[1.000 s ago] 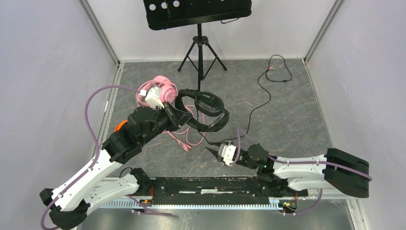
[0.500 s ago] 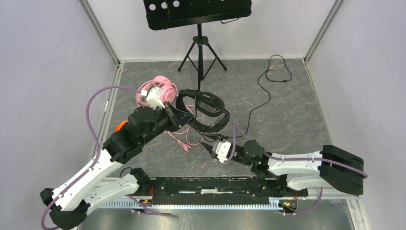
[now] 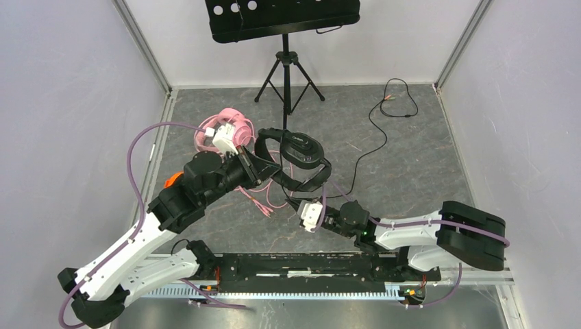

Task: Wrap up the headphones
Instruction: Wrap the headphones around the headphones.

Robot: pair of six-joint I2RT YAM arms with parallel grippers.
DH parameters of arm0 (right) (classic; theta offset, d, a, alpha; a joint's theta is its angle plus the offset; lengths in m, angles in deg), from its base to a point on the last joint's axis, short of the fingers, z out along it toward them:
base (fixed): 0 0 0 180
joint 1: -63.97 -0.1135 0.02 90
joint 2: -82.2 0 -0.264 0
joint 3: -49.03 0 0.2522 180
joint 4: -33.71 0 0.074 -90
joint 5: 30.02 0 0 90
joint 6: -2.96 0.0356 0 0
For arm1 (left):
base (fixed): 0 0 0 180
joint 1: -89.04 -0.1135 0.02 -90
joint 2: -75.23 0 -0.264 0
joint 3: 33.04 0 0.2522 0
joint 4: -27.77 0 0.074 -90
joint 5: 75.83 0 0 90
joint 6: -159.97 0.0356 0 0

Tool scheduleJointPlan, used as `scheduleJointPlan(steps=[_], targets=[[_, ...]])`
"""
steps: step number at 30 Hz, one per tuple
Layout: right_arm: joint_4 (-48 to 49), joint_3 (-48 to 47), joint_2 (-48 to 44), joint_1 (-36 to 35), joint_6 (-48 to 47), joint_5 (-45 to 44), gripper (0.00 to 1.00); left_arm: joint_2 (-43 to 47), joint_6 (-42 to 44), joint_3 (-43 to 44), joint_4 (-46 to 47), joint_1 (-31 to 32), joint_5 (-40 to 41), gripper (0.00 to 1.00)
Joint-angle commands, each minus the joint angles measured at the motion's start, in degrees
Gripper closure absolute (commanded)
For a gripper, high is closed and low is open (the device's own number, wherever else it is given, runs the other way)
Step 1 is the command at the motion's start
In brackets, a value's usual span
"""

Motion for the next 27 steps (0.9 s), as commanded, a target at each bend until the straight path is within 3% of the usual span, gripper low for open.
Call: scheduleJointPlan(steps=[1,9,27], targets=[[6.78,2.72,-1.34,-0.24,0.97,-4.67,1.00,1.19,-0.38,4.85,3.95,-0.03,-1.93,0.98],[7.52,9.82,-9.89,0.21,3.28,-4.55,1.00,1.78,6.45,8.42,-4.41,-0.08,3.89,0.98],[-1.17,14.52,-20.81,0.17,8.59,6.29,1.00,-2.42,8.36,10.42,-2.08,-0.27,11.92,0.98]])
